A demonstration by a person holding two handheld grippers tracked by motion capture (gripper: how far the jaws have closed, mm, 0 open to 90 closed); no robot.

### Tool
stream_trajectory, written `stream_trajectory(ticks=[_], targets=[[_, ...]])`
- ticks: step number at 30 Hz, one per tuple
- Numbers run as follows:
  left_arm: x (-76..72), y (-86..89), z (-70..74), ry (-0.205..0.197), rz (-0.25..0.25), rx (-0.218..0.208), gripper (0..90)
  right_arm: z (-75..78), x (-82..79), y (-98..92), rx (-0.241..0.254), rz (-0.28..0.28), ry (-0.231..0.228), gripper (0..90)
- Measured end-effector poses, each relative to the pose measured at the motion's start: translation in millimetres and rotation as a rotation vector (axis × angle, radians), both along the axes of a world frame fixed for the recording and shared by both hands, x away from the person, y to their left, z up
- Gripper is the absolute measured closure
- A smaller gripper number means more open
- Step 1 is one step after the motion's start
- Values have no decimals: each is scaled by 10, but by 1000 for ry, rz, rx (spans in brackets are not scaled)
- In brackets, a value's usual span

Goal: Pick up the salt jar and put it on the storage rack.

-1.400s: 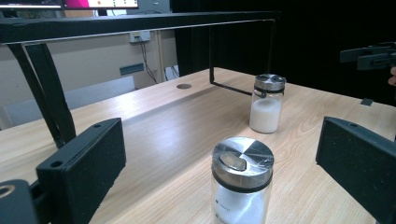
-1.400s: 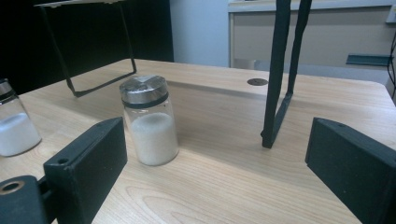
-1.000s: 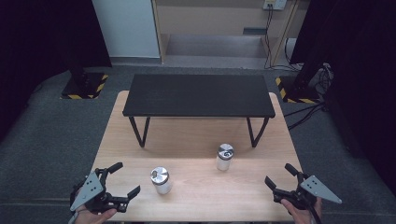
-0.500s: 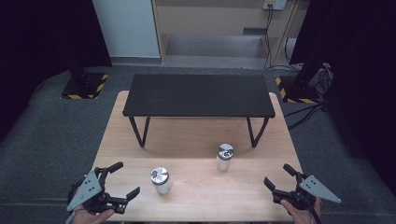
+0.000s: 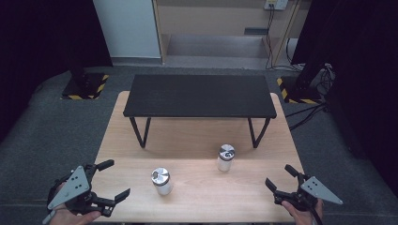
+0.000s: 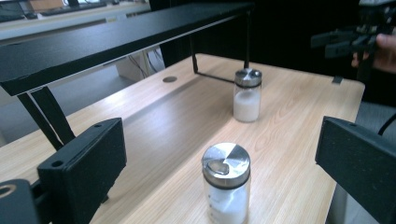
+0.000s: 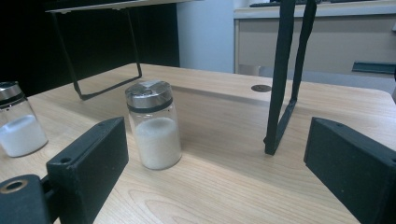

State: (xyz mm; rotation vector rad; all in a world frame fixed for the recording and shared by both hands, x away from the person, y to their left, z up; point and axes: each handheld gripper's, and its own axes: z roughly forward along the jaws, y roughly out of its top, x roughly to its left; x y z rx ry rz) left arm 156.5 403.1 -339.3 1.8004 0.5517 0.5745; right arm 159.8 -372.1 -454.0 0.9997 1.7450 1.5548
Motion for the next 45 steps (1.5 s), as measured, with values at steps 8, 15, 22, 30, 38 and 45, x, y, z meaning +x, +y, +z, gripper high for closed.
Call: stream_trajectory(ticks=[8,15,22,30,38,45], targets=[[86,-74,171,17,-24,67,5,-2,2,-10,1,-2,1,64],[214,-126,191,60,-38,97,5,-1,11,-19,-2,-1,4,64],[332,-229,173,85,-63,140,8,-3,8,-27,-1,0,1,64],[556,-391,43,130,-78,170,11,-2,12,-31,-2,1,3,65],[715,-545,-103,157,-99,184,16,-5,14,-42,-1,2,2,66],[873,-707,-223,199,-115,204,30,0,25,-38,-3,5,4,67]])
